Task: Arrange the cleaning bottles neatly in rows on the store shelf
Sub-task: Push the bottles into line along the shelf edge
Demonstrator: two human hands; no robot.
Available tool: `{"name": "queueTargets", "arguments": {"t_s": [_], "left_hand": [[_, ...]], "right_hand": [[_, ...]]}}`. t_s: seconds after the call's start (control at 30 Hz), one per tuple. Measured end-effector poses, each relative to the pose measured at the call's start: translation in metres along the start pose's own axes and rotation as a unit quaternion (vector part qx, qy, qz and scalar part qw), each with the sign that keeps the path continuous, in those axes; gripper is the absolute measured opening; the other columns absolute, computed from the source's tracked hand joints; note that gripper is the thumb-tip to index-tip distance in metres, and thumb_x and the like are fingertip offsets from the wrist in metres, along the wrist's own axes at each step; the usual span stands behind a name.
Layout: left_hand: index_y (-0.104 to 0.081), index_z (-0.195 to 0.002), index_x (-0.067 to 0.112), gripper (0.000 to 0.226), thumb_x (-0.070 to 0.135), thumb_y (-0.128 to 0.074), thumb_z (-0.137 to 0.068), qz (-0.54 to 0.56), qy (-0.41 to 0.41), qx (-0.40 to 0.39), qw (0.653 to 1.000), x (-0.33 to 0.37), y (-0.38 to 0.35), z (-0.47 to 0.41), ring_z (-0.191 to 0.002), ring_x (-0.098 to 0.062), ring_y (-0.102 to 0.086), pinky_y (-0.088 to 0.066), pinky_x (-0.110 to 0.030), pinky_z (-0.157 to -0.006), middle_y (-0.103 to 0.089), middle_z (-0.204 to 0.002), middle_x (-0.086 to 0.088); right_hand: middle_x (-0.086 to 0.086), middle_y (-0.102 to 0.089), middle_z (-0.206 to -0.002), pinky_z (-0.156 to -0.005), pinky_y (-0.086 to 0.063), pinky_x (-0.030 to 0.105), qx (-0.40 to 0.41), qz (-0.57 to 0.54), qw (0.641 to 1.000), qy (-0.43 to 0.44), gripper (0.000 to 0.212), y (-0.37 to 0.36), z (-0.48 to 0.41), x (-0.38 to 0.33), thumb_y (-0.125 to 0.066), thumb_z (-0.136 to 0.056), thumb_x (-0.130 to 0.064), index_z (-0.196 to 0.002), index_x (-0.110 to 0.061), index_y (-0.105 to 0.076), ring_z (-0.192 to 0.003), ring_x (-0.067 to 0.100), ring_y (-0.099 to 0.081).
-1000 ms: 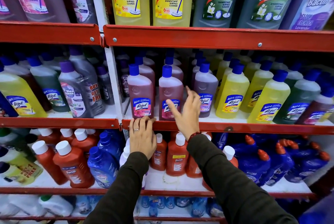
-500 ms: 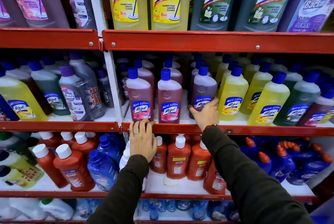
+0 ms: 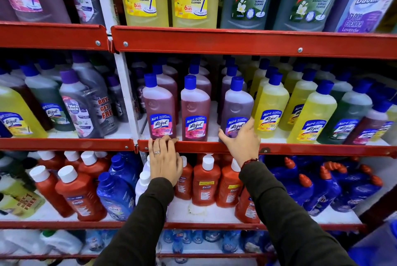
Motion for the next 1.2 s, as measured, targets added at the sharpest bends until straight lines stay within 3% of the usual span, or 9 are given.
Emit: {"name": "queueTargets", "arguments": {"t_s": [0.2,0.3,0.4,0.5,0.57,0.77,0.87,1.03,1.2], "left_hand": [[-0.052,-0.113,0.005,0.044,0.016,-0.076,-0.078,-0.011,0.013,-0.013,1.000,0.001,-0.001,0.001,-0.112,-0.043,-0.058,-0.039,-0.063,-0.112,-0.062,-0.114,-0.024],[-0.055,-0.112,0.004,0.042,0.015,-0.077,-0.078,-0.014,0.017,-0.017,1.000,0.001,-0.001,0.001,-0.113,-0.044,-0.058,-0.038,-0.062,-0.112,-0.061,-0.115,-0.024],[-0.055,-0.112,0.004,0.044,0.016,-0.078,-0.077,-0.021,0.019,-0.022,0.999,0.002,-0.002,0.000,-0.113,-0.045,-0.059,-0.039,-0.062,-0.112,-0.062,-0.115,-0.025],[-0.056,-0.112,0.003,0.043,0.016,-0.078,-0.077,-0.028,0.020,-0.026,0.999,0.003,-0.002,0.000,-0.113,-0.045,-0.060,-0.039,-0.063,-0.111,-0.063,-0.114,-0.025],[-0.057,-0.112,0.003,0.042,0.016,-0.077,-0.077,-0.031,0.021,-0.028,0.999,0.004,-0.001,-0.001,-0.112,-0.045,-0.059,-0.039,-0.063,-0.111,-0.063,-0.114,-0.025],[-0.057,-0.113,0.002,0.044,0.015,-0.077,-0.076,-0.031,0.029,-0.040,0.998,0.003,-0.002,-0.003,-0.114,-0.045,-0.058,-0.039,-0.062,-0.113,-0.061,-0.116,-0.025],[-0.056,-0.113,0.002,0.043,0.013,-0.076,-0.077,-0.024,0.035,-0.037,0.998,0.003,0.000,-0.002,-0.114,-0.045,-0.057,-0.039,-0.062,-0.113,-0.061,-0.116,-0.025],[-0.054,-0.113,0.003,0.041,0.010,-0.074,-0.078,-0.007,0.053,-0.028,0.998,0.006,0.002,-0.001,-0.116,-0.046,-0.054,-0.038,-0.062,-0.113,-0.059,-0.117,-0.026],[-0.054,-0.111,0.003,0.040,0.008,-0.072,-0.076,0.000,0.082,-0.016,0.997,0.011,0.005,0.000,-0.116,-0.045,-0.052,-0.036,-0.064,-0.113,-0.058,-0.117,-0.025]], "right_hand": [[0.011,-0.060,-0.139,-0.111,-0.038,0.048,0.000,-0.028,1.000,0.010,0.094,0.002,0.004,0.009,-0.067,-0.080,-0.072,-0.143,-0.009,-0.037,-0.129,0.029,-0.057],[0.010,-0.048,-0.150,-0.116,-0.029,0.046,0.104,-0.114,0.988,0.009,0.077,0.023,0.010,0.021,-0.052,-0.093,-0.065,-0.148,-0.013,-0.038,-0.140,0.027,-0.044],[0.018,-0.038,-0.156,-0.120,-0.026,0.048,0.175,-0.154,0.972,-0.043,0.078,0.042,-0.008,0.035,-0.060,-0.095,-0.051,-0.154,-0.008,-0.031,-0.146,0.031,-0.036],[0.026,-0.030,-0.159,-0.121,-0.026,0.050,0.100,-0.101,0.984,-0.105,0.108,0.044,-0.044,0.047,-0.080,-0.082,-0.045,-0.158,-0.002,-0.017,-0.149,0.041,-0.031],[0.028,-0.034,-0.157,-0.120,-0.031,0.047,0.042,-0.099,0.987,-0.120,0.114,0.041,-0.061,0.053,-0.086,-0.077,-0.037,-0.157,0.003,-0.015,-0.147,0.042,-0.035],[0.026,-0.052,-0.140,-0.103,-0.053,0.048,0.006,-0.107,0.987,-0.122,0.099,0.036,-0.065,0.073,-0.086,-0.078,-0.036,-0.147,0.004,-0.028,-0.126,0.041,-0.057],[0.025,-0.054,-0.134,-0.097,-0.052,0.044,0.006,-0.086,0.992,-0.090,0.089,0.041,-0.059,0.074,-0.084,-0.079,-0.040,-0.138,0.004,-0.034,-0.119,0.040,-0.060],[0.023,-0.055,-0.136,-0.099,-0.055,0.047,0.013,-0.082,0.995,-0.060,0.098,0.051,-0.045,0.076,-0.083,-0.078,-0.049,-0.144,0.001,-0.031,-0.123,0.038,-0.059],[0.019,-0.056,-0.130,-0.090,-0.054,0.040,0.020,-0.088,0.995,-0.050,0.089,0.057,-0.037,0.078,-0.083,-0.076,-0.049,-0.136,-0.001,-0.037,-0.117,0.036,-0.060]]}}
Point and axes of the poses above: each hand's wrist, its own z-axis away from the middle knuckle, its own y-axis out of the back of the hand, x = y × z, the point moved 6 cm from there along -z, towards the middle knuckle
